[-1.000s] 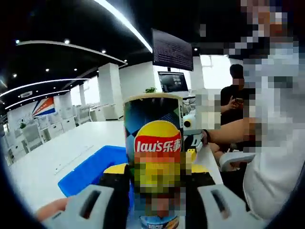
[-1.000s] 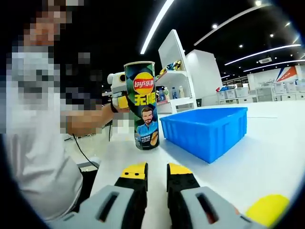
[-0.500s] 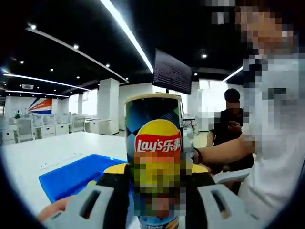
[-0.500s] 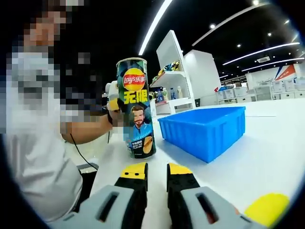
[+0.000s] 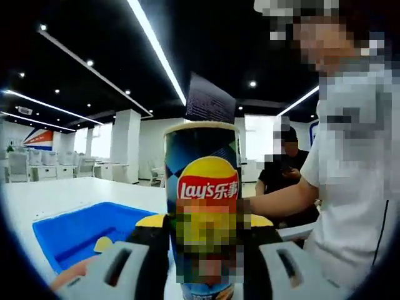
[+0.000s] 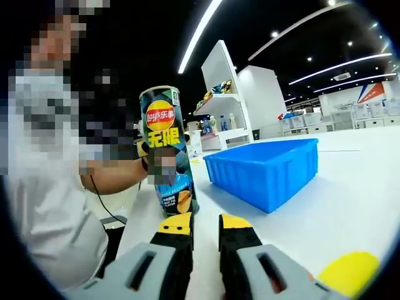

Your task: Open the lid of the chip container on the table, take out the chips, place them into the box in front of the container, and close the lid

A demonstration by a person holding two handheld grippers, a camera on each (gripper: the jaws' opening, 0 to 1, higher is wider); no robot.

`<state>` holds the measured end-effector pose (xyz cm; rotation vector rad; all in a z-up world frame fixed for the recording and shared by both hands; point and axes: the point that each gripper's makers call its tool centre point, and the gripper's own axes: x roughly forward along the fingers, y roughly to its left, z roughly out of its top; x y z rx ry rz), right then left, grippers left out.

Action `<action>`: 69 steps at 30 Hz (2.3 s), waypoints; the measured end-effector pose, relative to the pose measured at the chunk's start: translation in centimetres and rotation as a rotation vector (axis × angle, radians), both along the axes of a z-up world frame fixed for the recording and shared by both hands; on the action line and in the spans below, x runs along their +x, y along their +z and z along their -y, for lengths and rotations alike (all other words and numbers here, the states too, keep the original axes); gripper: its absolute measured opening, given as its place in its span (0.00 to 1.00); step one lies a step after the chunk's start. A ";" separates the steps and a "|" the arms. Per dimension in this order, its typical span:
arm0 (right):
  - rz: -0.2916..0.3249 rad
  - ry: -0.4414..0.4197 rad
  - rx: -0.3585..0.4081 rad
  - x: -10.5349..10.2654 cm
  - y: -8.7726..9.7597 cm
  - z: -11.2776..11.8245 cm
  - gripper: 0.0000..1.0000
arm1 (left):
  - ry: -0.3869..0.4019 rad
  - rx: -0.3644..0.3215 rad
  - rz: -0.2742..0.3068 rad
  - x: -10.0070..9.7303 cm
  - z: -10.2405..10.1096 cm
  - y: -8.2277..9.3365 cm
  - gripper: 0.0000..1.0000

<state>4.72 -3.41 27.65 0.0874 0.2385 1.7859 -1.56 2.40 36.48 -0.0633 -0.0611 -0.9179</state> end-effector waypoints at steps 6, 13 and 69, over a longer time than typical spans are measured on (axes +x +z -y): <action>0.004 -0.007 -0.001 0.2 -0.1 -0.1 0.16 | -0.059 -0.025 0.017 -0.1 0.1 0.1 0.45; 0.003 -0.011 0.000 0.3 0.0 -0.1 0.16 | -0.106 -0.020 0.045 -0.5 0.6 0.0 0.45; 0.237 -0.811 -0.269 12.3 -3.1 9.6 0.63 | 0.147 -0.152 0.016 -1.3 -3.5 -0.8 0.54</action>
